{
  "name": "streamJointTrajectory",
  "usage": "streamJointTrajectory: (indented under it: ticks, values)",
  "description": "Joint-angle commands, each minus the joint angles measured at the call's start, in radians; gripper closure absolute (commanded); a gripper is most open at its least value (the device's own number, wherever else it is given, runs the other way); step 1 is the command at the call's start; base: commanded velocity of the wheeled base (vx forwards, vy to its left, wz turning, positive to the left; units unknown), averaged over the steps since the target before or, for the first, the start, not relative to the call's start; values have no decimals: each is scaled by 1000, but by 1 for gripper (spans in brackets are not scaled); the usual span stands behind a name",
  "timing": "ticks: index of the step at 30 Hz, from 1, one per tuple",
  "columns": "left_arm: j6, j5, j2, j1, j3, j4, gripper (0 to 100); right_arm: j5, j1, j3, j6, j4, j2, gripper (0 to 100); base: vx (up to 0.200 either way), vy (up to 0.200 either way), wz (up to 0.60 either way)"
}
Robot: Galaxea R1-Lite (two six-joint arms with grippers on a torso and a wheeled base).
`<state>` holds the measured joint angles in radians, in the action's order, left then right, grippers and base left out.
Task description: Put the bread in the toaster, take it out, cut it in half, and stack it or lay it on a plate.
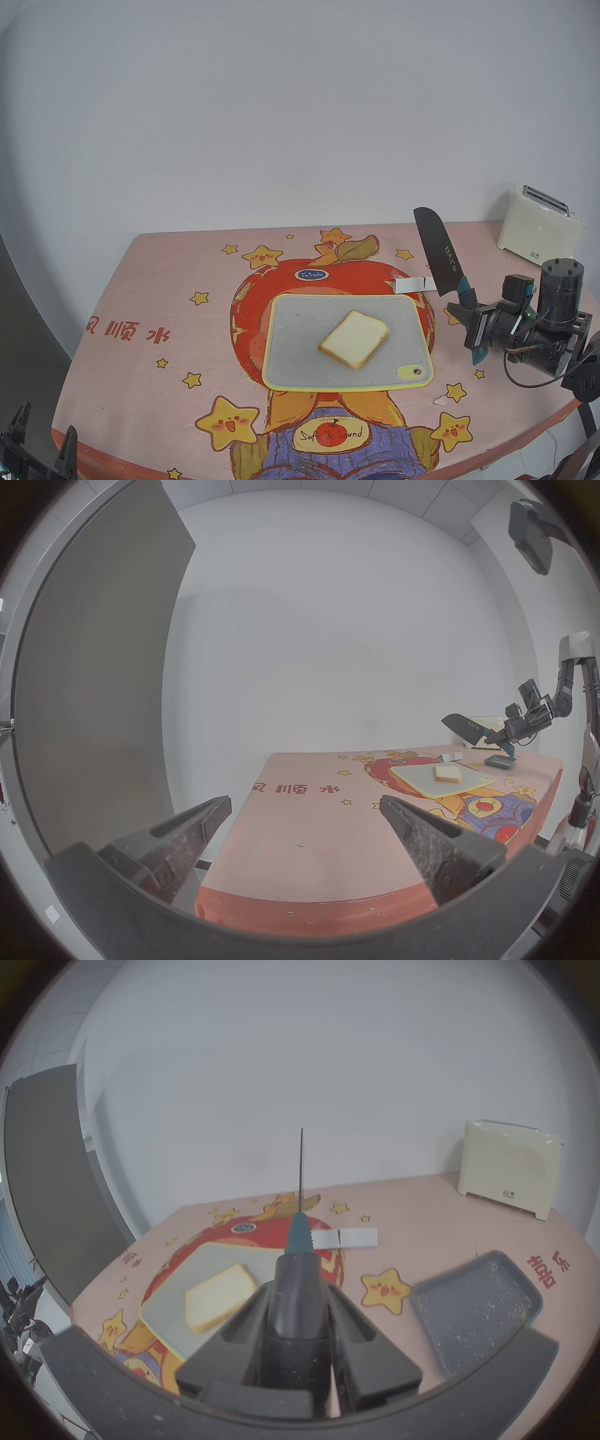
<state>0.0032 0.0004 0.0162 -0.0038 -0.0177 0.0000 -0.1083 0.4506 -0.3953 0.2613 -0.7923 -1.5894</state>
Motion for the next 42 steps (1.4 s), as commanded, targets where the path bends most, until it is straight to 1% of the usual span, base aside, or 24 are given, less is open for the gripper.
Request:
streamJointTrajectory:
  ticks: [1, 4, 6, 8, 9, 13, 14, 18, 23, 25, 26, 28, 29, 30, 31, 32, 35, 36, 39, 42]
  values:
    - [-2, 1, -10, 1, 16, 0, 0, -7, 0, 21, 1, -21, 0, 100, 0, 0, 0]
    - [0, 0, -12, -1, 16, 0, 0, -8, 0, 43, -4, -28, -1, 100, 0, 0, 0]
    - [0, 0, -10, 1, 16, 0, 0, 1, 3, 52, -11, -65, 0, 100, 0, 0, 0]
    - [-2, 0, -10, -1, 16, 0, 0, 1, 5, 50, -22, -84, -1, 100, 0, 0, 0]
    - [-2, 0, -10, -1, 16, 0, 0, -2, 10, 49, -39, -104, -1, 100, 0, 0, 0]
    - [0, 1, -10, 1, 16, 0, 0, 1, 33, 27, -34, -154, 0, 100, 0, 0, 0]
    - [0, 1, -10, -1, 16, 0, 0, 1, 40, 7, -36, -171, -3, 100, 0, 0, 0]
    - [0, 1, -10, 1, 16, 0, 0, 2, 43, -36, -31, -214, -21, 100, 0, 0, 0]
    - [-2, 1, -10, -1, 16, 0, 0, 1, 42, -36, -33, -277, -18, 100, 0, 0, 0]
    - [-2, 3, -10, 1, 16, 0, 0, 9, 45, -17, -34, -277, -11, 100, 0, 0, 0]
    - [-2, 3, -10, 1, 16, 0, 0, 22, 43, 3, -39, -275, -6, 100, 0, 0, 0]
    - [-2, 3, -10, 1, 16, 0, 0, 58, 36, 0, -48, -277, -4, 100, 0, 0, 0]
    - [-2, 3, -10, 1, 16, 0, 0, 62, 36, -5, -50, -274, -6, 100, 0, 0, 0]
    - [-2, 3, -10, 1, 16, 0, 0, 88, 37, -16, -56, -265, -6, 100, 0, 0, 0]
    - [-3, 3, -10, 1, 16, 0, 0, 101, 37, -19, -57, -262, -8, 100, 0, 0, 0]
    - [-2, 3, -10, 1, 16, 0, 0, 127, 36, -30, -63, -254, -14, 100, 0, 0, 0]
    - [-3, 3, -10, 1, 16, 0, 0, 137, 37, -68, -63, -225, -18, 100, 0, 0, 0]
    - [-3, 3, -10, 1, 16, 0, 0, 139, 39, -103, -60, -194, -20, 100, 0, 0, 0]
    - [-3, 3, -10, 1, 16, 0, 0, 139, 39, -151, -59, -130, -15, 100, 0, 0, 0]
    - [-3, 3, -10, 1, 16, 0, 0, 141, 40, -224, -59, -27, -11, 100, 0, 0, 0]
